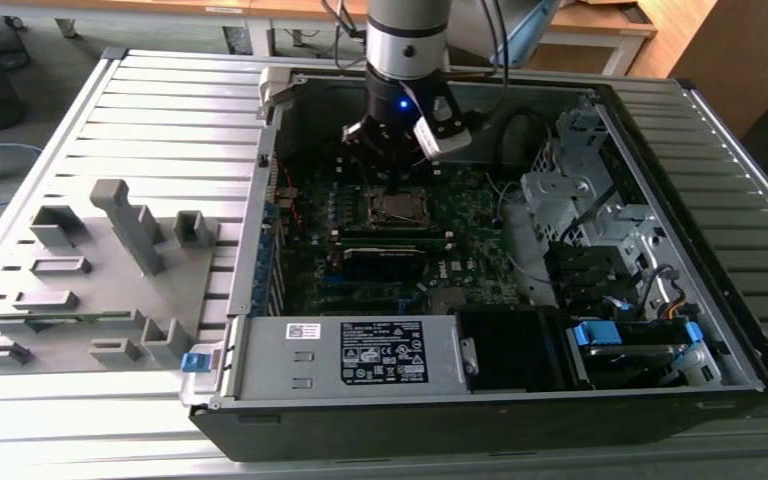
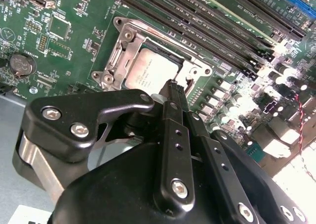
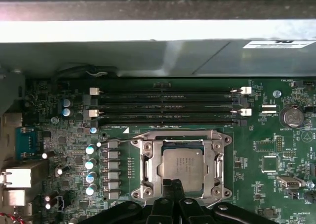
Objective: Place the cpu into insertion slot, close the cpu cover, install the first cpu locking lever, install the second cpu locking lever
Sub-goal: 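Install the first cpu locking lever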
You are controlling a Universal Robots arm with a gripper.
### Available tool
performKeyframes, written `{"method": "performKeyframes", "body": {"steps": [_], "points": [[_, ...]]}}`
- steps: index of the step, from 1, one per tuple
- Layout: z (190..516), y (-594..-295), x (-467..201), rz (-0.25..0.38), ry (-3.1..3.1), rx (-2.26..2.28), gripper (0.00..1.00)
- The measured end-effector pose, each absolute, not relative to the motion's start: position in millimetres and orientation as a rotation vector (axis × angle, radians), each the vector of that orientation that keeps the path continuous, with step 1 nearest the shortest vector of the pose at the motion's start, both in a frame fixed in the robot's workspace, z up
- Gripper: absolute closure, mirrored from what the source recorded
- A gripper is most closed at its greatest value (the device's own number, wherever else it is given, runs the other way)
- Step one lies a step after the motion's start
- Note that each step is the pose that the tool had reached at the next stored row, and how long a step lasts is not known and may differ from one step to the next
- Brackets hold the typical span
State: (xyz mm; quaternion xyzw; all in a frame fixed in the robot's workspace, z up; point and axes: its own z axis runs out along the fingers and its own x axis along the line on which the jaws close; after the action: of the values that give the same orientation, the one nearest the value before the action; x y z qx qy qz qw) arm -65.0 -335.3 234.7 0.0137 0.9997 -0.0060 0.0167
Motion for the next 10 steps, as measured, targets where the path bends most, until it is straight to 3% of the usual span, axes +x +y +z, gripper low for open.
{"method": "performKeyframes", "body": {"steps": [10], "points": [[238.0, -335.4, -65.9, -0.019, 3.107, 0.042, 0.89]]}}
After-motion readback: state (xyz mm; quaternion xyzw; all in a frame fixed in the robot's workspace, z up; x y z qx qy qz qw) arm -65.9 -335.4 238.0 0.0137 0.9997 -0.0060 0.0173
